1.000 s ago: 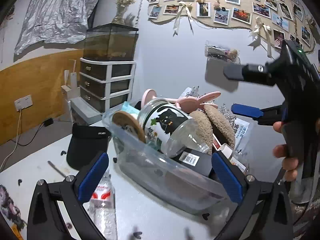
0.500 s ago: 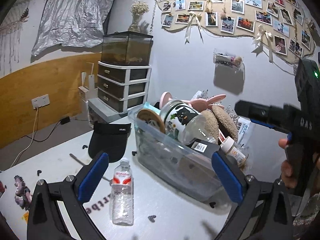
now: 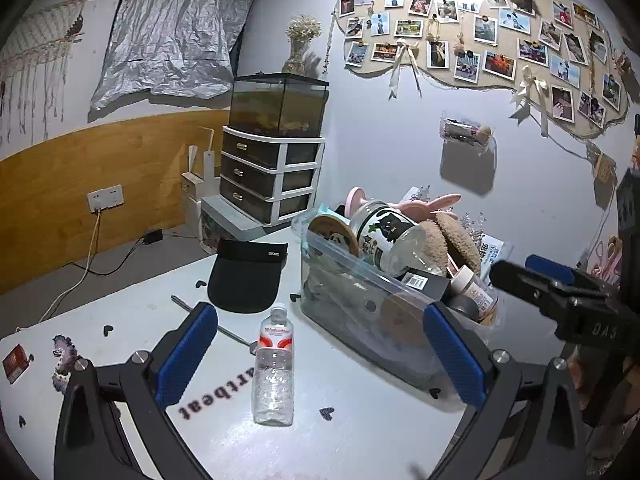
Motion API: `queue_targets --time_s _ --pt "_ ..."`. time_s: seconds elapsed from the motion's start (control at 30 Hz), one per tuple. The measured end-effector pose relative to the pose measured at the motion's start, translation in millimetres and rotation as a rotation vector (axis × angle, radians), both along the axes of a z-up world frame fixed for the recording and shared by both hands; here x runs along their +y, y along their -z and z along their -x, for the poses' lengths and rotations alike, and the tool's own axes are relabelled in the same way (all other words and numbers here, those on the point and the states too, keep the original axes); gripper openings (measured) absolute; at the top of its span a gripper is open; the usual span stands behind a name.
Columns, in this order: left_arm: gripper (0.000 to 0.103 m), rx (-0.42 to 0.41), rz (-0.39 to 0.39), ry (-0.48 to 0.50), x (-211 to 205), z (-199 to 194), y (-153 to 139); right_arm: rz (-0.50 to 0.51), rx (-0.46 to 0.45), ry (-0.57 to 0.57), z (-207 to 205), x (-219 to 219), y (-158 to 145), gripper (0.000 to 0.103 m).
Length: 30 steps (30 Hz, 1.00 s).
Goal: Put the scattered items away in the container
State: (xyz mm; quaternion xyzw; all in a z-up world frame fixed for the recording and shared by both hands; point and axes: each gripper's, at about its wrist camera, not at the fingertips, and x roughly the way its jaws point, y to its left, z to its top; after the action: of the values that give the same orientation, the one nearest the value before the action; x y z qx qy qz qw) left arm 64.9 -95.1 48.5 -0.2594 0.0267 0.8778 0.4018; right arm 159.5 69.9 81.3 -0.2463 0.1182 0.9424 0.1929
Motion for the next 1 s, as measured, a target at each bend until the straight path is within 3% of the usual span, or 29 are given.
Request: queue_targets --time_s 1.0 --pt "0.103 -0.007 0.010 -0.033 -51.9 -14.5 8.1 -0.004 -0.054 0.051 -17.6 -41.4 22.3 0.103"
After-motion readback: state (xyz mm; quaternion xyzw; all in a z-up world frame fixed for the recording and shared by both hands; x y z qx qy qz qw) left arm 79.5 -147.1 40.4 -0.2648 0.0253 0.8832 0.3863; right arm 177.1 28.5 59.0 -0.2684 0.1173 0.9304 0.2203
